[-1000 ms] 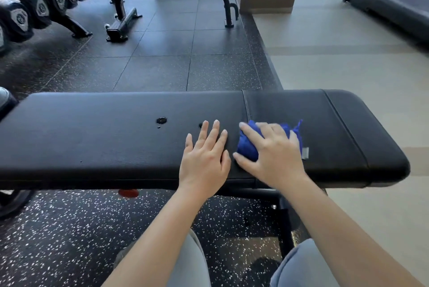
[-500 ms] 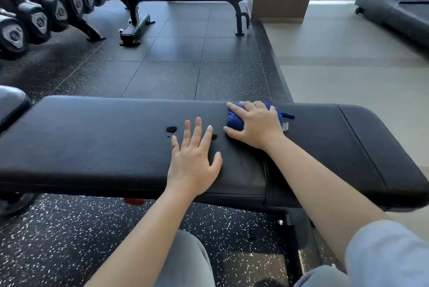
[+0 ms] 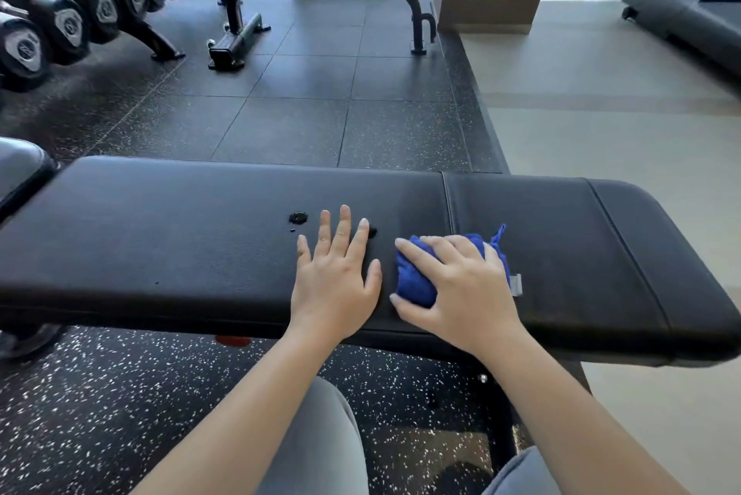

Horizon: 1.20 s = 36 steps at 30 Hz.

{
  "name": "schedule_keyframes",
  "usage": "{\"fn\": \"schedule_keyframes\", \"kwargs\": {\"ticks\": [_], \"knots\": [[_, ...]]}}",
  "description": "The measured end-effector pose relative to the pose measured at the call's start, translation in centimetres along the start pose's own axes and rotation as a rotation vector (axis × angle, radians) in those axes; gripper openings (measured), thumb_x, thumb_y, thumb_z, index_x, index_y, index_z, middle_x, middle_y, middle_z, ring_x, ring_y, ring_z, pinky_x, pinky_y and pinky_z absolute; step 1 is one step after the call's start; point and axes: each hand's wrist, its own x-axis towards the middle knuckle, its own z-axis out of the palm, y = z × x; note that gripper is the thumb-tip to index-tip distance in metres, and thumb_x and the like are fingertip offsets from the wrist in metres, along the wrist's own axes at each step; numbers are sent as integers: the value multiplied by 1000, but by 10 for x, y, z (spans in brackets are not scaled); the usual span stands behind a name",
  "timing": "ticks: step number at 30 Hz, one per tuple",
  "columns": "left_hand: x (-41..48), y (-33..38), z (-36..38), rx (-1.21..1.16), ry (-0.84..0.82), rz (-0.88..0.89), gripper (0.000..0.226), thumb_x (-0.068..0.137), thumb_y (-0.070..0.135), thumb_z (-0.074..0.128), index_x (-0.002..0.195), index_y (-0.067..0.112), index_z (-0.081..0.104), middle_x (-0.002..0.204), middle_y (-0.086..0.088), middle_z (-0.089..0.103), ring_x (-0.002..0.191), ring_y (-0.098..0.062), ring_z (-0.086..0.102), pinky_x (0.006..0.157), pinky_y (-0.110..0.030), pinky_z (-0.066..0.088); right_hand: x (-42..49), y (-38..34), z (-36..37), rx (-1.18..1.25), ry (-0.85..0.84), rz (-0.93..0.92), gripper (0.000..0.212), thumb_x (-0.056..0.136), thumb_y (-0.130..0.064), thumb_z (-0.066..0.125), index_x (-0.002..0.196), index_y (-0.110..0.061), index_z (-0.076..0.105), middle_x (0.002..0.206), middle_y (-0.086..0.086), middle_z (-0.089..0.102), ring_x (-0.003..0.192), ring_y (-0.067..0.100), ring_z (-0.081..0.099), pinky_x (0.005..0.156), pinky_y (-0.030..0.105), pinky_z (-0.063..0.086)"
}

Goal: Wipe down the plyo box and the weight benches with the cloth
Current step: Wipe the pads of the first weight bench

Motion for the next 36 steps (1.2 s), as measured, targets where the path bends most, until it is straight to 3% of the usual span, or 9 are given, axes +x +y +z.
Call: {"fn": "schedule_keyframes", "kwargs": {"ticks": [3,7,11,14,17,20,26,31,36], "knots": [[3,1,0,-19,5,-11,59,96,42,24,148,27,0,155,1,-13,141,-19,-18,112,-45,-6,32,13,11,1,-34,29,68,65,-66,44,118,-29,64,104,-2,67,95,26,61,83,52,46],[4,0,2,-39,21,-21,61,95,42,27,148,27,2,155,2,-12,141,-18,-17,112,-44,-5,101,40,29,-95,-241,121,70,74,-70,43,136,-37,43,125,-4,55,117,24,46,95,47,34],[5,-2,2,-56,41,-30,62,94,42,29,148,27,4,156,4,-10,141,-16,-16,112,-45,-6,140,52,44,-125,-296,174,64,82,-67,45,138,-38,37,131,-1,50,123,24,40,98,45,32],[3,-3,2,-58,53,-31,60,94,42,27,149,26,6,156,3,-8,141,-16,-15,111,-47,-6,120,41,38,-115,-272,161,64,81,-66,45,138,-36,39,129,1,50,121,25,40,97,47,31],[-2,-4,3,-28,56,-19,63,90,45,16,149,25,7,156,2,-7,142,-18,-14,112,-47,-5,58,17,18,-49,-92,61,67,72,-66,43,125,-29,57,111,4,61,106,28,55,87,48,41],[-3,-3,4,9,19,-5,58,96,42,20,149,25,2,156,0,-10,141,-19,-15,112,-46,-6,-4,-9,2,-33,10,45,61,70,-62,49,118,-28,63,106,-1,65,101,25,60,82,47,47],[-2,-2,5,0,31,-17,69,83,46,3,149,25,1,156,-1,-11,141,-19,-16,112,-46,-6,22,5,7,-23,8,126,64,65,-65,45,113,-28,66,100,-2,67,93,26,62,81,53,48],[-1,-1,5,-39,100,-23,78,75,48,-1,149,25,5,156,-2,-7,142,-20,-13,111,-44,-8,105,52,24,-87,-269,269,63,77,-66,47,134,-39,45,131,-4,52,122,24,42,100,46,33],[0,-4,6,-51,131,-28,78,76,49,1,149,24,9,156,-3,-4,142,-20,-10,112,-43,-8,114,54,30,-142,-289,290,63,82,-65,45,139,-37,38,131,0,47,123,24,38,99,46,30]]}}
